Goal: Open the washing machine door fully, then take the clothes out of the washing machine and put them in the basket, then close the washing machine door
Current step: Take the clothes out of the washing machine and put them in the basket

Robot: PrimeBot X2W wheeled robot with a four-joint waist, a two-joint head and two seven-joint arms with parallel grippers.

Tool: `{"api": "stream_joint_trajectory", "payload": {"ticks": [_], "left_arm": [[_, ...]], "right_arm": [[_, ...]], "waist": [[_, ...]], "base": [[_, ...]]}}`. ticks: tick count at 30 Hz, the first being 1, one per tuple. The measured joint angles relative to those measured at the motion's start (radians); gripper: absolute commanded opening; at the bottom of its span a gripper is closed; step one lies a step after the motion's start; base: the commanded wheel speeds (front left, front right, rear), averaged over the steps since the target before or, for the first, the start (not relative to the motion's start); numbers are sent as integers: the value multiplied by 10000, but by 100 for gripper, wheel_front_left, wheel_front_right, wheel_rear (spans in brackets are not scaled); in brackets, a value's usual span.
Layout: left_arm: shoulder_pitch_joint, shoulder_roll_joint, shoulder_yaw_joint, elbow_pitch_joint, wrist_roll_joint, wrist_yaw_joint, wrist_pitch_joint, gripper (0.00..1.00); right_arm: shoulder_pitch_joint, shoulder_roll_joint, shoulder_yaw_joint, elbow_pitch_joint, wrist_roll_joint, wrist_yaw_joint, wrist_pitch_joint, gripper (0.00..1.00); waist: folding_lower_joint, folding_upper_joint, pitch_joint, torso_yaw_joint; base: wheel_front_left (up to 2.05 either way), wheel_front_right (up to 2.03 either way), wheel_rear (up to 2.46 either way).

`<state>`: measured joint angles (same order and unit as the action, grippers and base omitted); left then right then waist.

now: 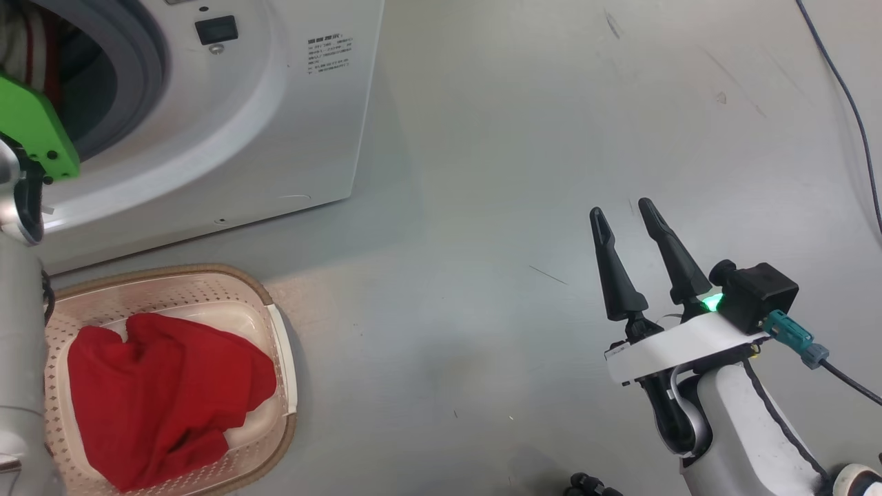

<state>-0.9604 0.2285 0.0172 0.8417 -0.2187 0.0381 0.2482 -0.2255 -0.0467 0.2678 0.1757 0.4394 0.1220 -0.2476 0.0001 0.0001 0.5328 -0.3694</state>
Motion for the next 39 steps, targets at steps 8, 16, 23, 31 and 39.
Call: {"api": "stream_joint_trajectory", "payload": {"ticks": [8,16,23,31,39], "left_arm": [[32,-213,-15,341,-81,-288,-767,0],[671,-447,-128,709,-153,-711,-1511,0],[1195,-786,-270,890,-265,-1068,-2059,0],[1996,-1007,-418,1064,-410,-1273,-2638,0],[2794,-1168,-537,1080,-449,-1415,-3333,0]], "right_arm": [[0,0,-132,146,-50,0,0,100],[33,-23,-307,297,-128,0,0,100],[177,-144,-462,393,-199,0,0,100],[683,-192,-556,562,-236,0,0,100],[1058,-240,-625,631,-284,0,0,100]], "waist": [[0,0,-435,223],[0,0,-1068,523],[0,0,-1707,878],[0,0,-2467,1356],[0,0,-3233,1831]], "base": [[0,0,0],[0,0,0],[0,0,0],[0,0,0],[0,0,0]]}}
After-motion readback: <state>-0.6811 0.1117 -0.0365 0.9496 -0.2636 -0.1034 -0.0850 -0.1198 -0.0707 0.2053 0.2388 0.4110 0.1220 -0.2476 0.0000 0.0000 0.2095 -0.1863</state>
